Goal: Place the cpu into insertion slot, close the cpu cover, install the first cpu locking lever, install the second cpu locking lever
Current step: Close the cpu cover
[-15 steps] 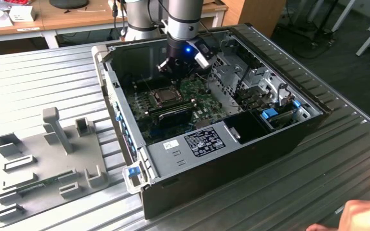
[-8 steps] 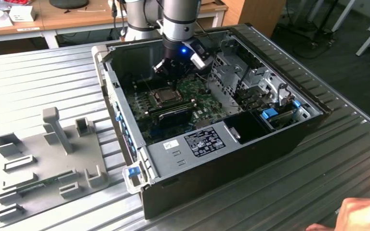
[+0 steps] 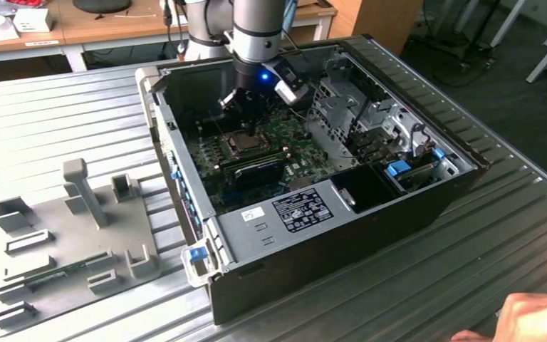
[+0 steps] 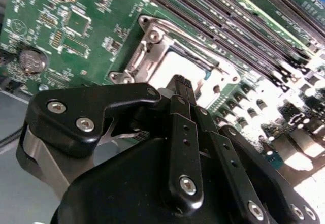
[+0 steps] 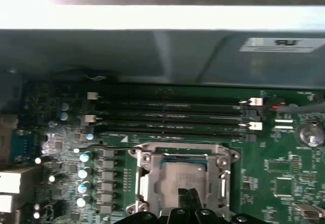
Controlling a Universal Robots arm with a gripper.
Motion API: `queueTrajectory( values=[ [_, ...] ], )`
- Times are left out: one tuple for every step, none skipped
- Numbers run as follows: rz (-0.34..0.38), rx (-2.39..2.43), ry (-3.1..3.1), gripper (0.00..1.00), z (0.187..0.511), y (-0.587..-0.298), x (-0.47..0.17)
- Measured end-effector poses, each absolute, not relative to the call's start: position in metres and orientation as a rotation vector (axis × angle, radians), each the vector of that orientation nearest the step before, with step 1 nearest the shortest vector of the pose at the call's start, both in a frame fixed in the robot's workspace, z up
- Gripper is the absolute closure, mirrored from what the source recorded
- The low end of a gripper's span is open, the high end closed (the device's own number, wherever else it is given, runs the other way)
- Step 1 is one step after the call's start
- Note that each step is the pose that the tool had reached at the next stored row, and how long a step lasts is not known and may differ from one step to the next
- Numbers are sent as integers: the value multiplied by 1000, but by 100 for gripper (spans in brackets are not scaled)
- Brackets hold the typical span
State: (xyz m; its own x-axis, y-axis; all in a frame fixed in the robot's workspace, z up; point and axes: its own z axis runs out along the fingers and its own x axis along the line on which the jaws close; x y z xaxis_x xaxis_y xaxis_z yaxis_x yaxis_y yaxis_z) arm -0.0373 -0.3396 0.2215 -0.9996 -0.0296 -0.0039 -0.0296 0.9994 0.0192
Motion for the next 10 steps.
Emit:
queueTrajectory(
  values=[
    [30,-47,3137,89,221,-340,-39],
    [29,-48,3138,89,221,-340,-42],
    [29,-49,3137,89,221,-340,-44],
    [29,-50,3137,89,221,-340,-47],
    [28,-51,3137,89,221,-340,-49],
    [28,-52,3137,89,221,-340,-51],
    [28,-52,3137,89,221,-340,-52],
    [28,-52,3137,89,220,-340,-54],
    [27,-52,3137,89,220,-340,-56],
    [27,-52,3137,89,220,-340,-57]
  ],
)
